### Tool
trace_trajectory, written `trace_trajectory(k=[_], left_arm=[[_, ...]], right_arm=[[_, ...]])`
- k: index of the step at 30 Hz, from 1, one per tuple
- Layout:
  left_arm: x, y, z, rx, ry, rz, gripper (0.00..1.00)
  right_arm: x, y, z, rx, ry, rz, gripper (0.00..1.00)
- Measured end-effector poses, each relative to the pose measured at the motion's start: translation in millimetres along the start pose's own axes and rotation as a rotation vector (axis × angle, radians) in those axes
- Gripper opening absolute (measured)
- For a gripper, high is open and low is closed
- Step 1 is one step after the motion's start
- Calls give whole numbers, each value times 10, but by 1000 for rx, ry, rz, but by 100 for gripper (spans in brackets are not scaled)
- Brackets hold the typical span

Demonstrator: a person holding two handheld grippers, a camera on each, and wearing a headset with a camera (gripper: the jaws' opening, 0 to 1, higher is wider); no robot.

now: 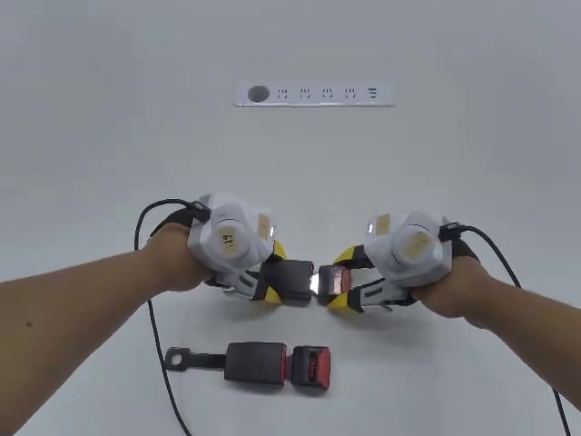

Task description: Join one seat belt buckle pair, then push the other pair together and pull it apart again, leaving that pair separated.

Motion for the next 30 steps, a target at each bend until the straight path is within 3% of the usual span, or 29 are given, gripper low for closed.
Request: trace_trajectory(k=[30], left_arm=[[31, 10, -10, 2, -13, -8, 33]], right_arm=[[53, -9, 40, -35, -37, -4, 34]])
Point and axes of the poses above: the centre of the closed fingertips' face, and the gripper's own axes: z roughly forward along the fingers, y roughly to its right, x roughly out of its top, the point moved 6 cm from there along -z, roughly backward along the fingers, and after that the axes turned 7 degrees about -x, right-handed, at the moved point
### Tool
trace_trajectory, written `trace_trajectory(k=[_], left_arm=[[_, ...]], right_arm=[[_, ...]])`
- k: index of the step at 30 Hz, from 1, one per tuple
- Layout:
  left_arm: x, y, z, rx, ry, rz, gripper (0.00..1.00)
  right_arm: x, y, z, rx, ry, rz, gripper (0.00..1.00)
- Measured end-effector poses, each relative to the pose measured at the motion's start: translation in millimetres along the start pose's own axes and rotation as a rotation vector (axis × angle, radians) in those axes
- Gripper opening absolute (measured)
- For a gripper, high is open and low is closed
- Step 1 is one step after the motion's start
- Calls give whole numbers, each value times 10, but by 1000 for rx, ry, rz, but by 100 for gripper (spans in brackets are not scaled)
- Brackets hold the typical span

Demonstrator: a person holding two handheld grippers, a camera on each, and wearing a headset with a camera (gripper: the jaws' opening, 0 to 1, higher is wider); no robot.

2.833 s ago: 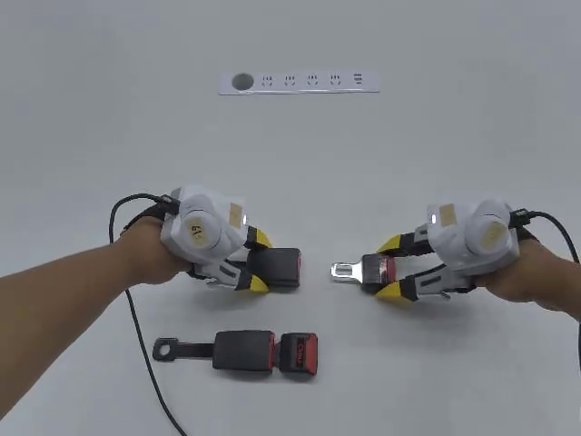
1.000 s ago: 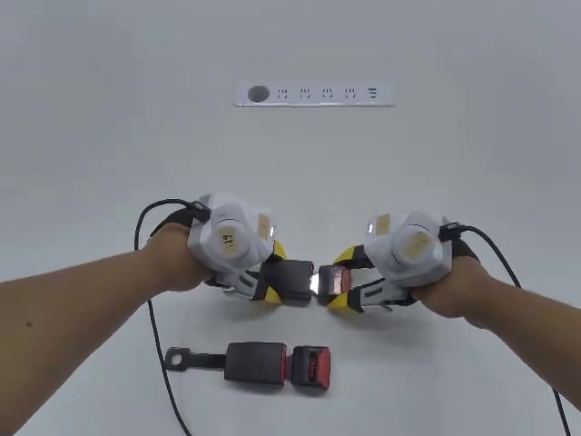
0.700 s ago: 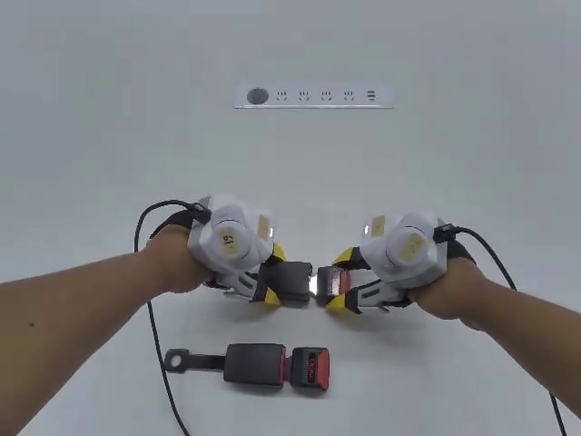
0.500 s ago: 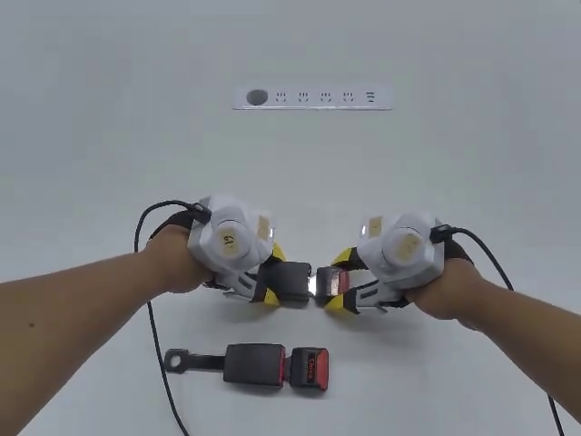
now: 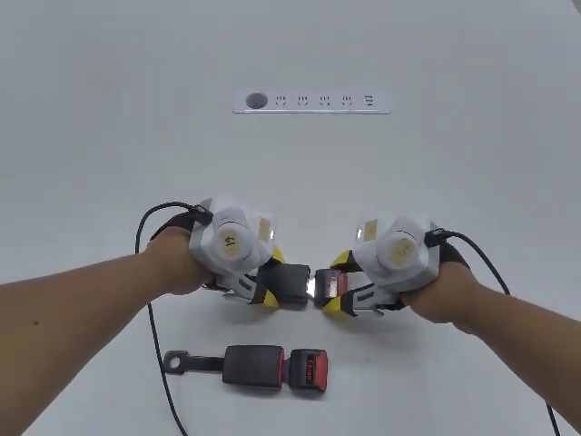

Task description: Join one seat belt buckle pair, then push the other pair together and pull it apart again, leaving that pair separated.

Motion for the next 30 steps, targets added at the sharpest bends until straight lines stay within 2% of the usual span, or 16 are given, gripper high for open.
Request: trace_trajectory(k=[24, 30], left_arm=[[-25, -6, 0, 5, 9, -9, 33], [-34, -3, -12, 4, 8, -8, 34]], right_arm=[[-6, -12, -4, -11, 5, 0, 35], [-54, -1, -41, -16, 7, -3, 35]])
Point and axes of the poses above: the centre of the closed fingertips' face, and the gripper's own axes: z roughly forward along the fingers, y roughly to its right, x roughly out of its top, the point moved 6 cm from there along -z, roughly backward along the fingers, and after that the axes turned 7 degrees about -x, right-handed, at the moved point
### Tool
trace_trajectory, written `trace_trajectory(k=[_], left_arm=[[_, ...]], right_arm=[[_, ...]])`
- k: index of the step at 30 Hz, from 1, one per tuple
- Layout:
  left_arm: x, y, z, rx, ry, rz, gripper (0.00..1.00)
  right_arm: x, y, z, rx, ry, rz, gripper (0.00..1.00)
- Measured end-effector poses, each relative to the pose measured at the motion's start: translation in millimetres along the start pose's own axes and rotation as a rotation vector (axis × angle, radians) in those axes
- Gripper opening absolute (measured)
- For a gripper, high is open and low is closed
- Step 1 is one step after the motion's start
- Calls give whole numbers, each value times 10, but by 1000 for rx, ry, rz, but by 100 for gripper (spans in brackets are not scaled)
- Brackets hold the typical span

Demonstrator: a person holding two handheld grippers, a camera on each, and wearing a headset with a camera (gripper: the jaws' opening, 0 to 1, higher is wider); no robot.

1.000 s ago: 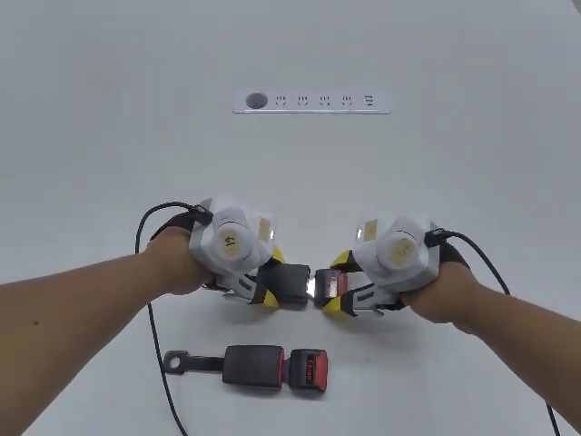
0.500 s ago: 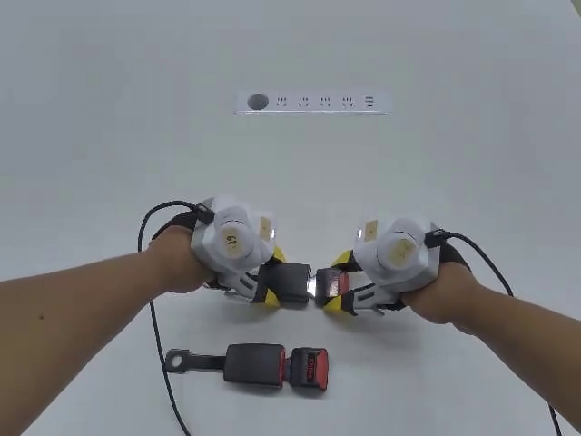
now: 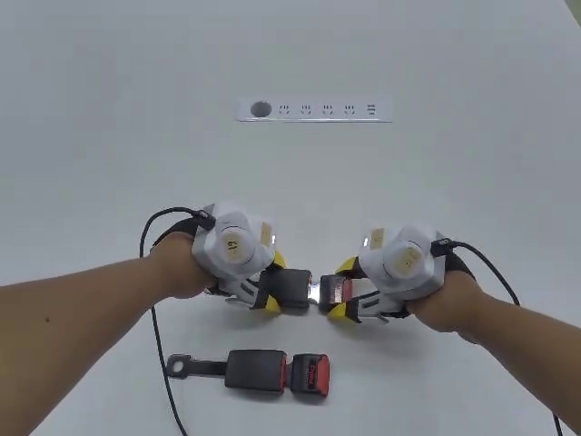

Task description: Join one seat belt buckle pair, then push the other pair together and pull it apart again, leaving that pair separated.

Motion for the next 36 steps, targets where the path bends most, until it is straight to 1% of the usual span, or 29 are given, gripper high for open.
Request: trace_trajectory(k=[6, 11, 14, 19, 26, 30, 36], left_arm=[[-3, 6, -3, -1, 3, 2, 34], [4, 3, 0, -11, -4, 10, 34], [1, -4, 5, -13, -12, 16, 34], [6, 10, 6, 3, 4, -1, 34], [10, 12, 5, 5, 3, -5, 34], [9, 15, 3, 8, 13, -7, 34], [1, 10, 3, 7, 15, -6, 34]], right_arm=[[-51, 2, -48, -1, -3, -6, 35], [-84, 0, -65, 1, 19, -5, 35], [-104, 5, -87, 7, 8, -19, 35], [-204, 11, -168, -3, 5, -2, 35], [-301, 45, -243, 0, -1, -9, 35], [-363, 83, -294, 1, -9, -5, 35], [-435, 115, -358, 7, -12, -5, 35]])
Point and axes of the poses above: the centre of the closed fingertips' face, and the gripper's own axes: z roughly forward along the fingers, y roughly to its right, x roughly out of its top, the point moved 6 cm from there along -z, roughly backward along the fingers, and after that the axes turned 7 degrees about -x, right-handed, at the moved point
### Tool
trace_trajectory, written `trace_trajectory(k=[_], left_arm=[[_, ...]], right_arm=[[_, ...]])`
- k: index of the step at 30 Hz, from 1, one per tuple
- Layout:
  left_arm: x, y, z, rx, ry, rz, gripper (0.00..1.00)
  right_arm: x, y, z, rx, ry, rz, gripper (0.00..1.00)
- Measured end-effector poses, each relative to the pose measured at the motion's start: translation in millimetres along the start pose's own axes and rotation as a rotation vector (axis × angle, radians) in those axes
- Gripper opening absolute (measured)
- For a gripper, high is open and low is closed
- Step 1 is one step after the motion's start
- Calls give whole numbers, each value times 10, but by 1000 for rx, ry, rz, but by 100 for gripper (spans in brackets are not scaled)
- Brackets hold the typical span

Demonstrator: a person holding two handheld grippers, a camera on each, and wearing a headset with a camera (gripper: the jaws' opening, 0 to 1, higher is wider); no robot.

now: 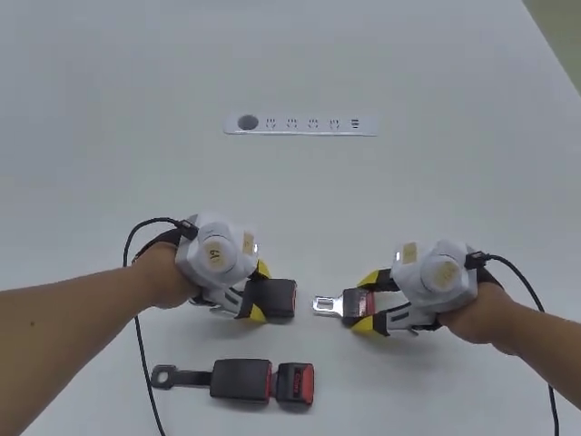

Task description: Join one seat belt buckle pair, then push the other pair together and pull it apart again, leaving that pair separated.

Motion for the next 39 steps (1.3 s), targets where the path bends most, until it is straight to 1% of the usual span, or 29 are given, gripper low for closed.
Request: trace_trajectory(k=[4, 7, 9, 11, 19, 21, 25, 29, 34, 39], left_arm=[[-19, -11, 3, -1, 5, 1, 34], [-12, -7, 0, -1, 5, 2, 34], [-13, -8, 1, -1, 4, 3, 34], [-14, -8, 0, -1, 4, 4, 34], [-18, -12, 4, 0, -6, 0, 34], [-18, -11, 5, 0, -7, -1, 34], [-19, -12, 6, 1, -9, -3, 34], [-15, -5, 7, 2, -16, 4, 34], [-15, -4, 3, 0, -16, 2, 34], [-10, 3, 1, 1, -21, -5, 34]], right_arm=[[-63, 25, -48, 1, 7, 3, 35], [-124, 39, -94, -3, 10, 9, 36], [-167, 49, -131, -8, 10, 26, 36], [-206, 47, -167, -9, 10, 18, 36], [-357, 93, -318, -14, -9, 29, 36], [-416, 112, -348, -16, -16, 29, 36], [-483, 108, -398, -22, -13, 21, 36], [-557, 99, -465, -27, -18, 36, 36], [-601, 103, -500, -30, -21, 36, 36], [-591, 106, -491, -26, -29, 25, 37]])
Point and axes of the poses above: the centre of the closed fingertips' face, and the gripper's own axes: z roughly forward along the fingers, y roughly to its right, x roughly out of its top, the point moved 6 cm from there along -z, roughly backward along the fingers, and after that the axes turned 7 degrees about -x, right-handed, at the moved point
